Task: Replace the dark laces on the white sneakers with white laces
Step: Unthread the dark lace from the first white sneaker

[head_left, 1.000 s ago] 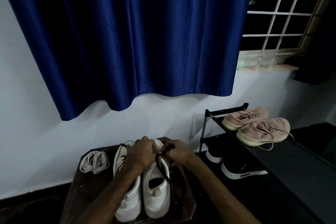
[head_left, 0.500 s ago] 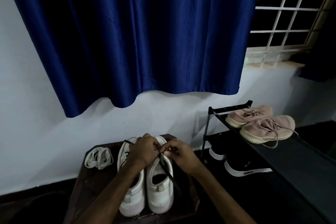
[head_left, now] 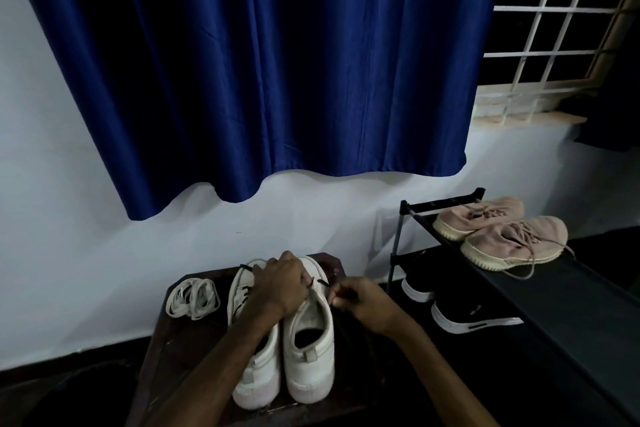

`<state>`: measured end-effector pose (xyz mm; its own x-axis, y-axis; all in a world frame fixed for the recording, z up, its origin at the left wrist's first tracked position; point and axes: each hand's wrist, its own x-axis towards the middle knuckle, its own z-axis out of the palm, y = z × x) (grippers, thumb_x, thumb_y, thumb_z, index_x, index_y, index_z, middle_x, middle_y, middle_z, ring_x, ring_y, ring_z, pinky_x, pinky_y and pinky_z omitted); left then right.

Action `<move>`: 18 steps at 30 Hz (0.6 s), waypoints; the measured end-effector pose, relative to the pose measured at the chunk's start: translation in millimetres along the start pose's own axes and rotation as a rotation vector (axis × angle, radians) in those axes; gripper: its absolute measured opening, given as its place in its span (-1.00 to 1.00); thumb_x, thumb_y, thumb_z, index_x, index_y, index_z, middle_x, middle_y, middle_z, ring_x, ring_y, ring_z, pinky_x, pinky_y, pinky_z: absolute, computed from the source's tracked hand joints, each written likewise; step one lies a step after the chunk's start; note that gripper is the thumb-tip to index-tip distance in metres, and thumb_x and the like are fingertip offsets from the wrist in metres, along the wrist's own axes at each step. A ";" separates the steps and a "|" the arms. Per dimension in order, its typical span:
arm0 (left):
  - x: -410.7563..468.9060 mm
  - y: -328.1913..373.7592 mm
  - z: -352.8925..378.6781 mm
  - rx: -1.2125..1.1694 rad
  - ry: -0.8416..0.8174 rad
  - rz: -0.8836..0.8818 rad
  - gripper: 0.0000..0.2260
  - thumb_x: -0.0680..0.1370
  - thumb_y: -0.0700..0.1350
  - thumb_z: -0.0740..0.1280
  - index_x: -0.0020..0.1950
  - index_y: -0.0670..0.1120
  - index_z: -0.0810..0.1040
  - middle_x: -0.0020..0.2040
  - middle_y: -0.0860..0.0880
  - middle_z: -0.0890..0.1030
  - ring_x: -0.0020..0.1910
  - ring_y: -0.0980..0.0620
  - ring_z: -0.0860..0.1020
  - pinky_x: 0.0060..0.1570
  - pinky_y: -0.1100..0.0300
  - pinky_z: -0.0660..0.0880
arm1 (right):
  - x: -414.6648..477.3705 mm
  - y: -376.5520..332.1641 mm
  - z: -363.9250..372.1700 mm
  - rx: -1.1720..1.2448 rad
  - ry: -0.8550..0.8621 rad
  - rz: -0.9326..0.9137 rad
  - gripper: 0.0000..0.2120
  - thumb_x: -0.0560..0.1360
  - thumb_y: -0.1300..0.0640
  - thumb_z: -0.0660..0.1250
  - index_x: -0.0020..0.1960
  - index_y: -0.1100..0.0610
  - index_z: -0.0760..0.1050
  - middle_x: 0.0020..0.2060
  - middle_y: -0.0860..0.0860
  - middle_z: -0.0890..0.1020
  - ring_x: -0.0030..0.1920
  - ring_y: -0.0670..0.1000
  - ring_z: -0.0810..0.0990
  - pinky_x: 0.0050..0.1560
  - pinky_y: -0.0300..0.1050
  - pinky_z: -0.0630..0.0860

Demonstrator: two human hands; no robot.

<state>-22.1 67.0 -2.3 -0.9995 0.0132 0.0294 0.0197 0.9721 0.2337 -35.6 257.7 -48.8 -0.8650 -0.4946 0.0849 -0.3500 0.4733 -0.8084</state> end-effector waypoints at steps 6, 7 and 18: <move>1.1 -2.6 -5.9 -0.073 0.009 0.055 -0.90 0.55 -0.21 0.19 -0.02 -0.02 0.41 0.08 -0.05 0.58 0.12 -0.10 0.54 0.13 0.07 0.35 | 27.9 -20.1 -16.0 -0.095 0.206 -0.067 -0.84 0.46 0.30 0.39 -0.08 0.08 0.66 -0.22 -0.14 0.66 -0.25 -0.28 0.57 -0.14 -0.44 0.41; 0.8 -4.6 -8.2 -0.122 0.009 0.045 -0.89 0.55 -0.23 0.18 -0.05 -0.02 0.38 0.05 -0.05 0.60 0.09 -0.11 0.55 0.10 0.09 0.35 | 35.8 -23.8 -17.6 -0.136 0.223 -0.089 -0.79 0.48 0.33 0.34 -0.05 0.08 0.67 -0.17 -0.11 0.66 -0.21 -0.25 0.58 -0.11 -0.41 0.43; -5.6 0.2 -7.1 -0.137 0.115 -0.046 -0.86 0.63 -0.10 0.19 0.14 0.02 0.50 0.17 0.06 0.57 0.21 0.01 0.52 0.43 -0.08 0.16 | 63.1 -16.3 -23.1 -0.285 -0.078 -0.158 -0.80 0.34 0.29 0.53 -0.04 0.19 0.69 -0.19 -0.06 0.59 -0.17 -0.19 0.55 -0.09 -0.44 0.38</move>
<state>-16.3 65.5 4.5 -0.9901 -0.0647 0.1248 -0.0145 0.9299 0.3675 -92.7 235.6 -16.8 -0.7657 -0.6272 0.1425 -0.5737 0.5658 -0.5923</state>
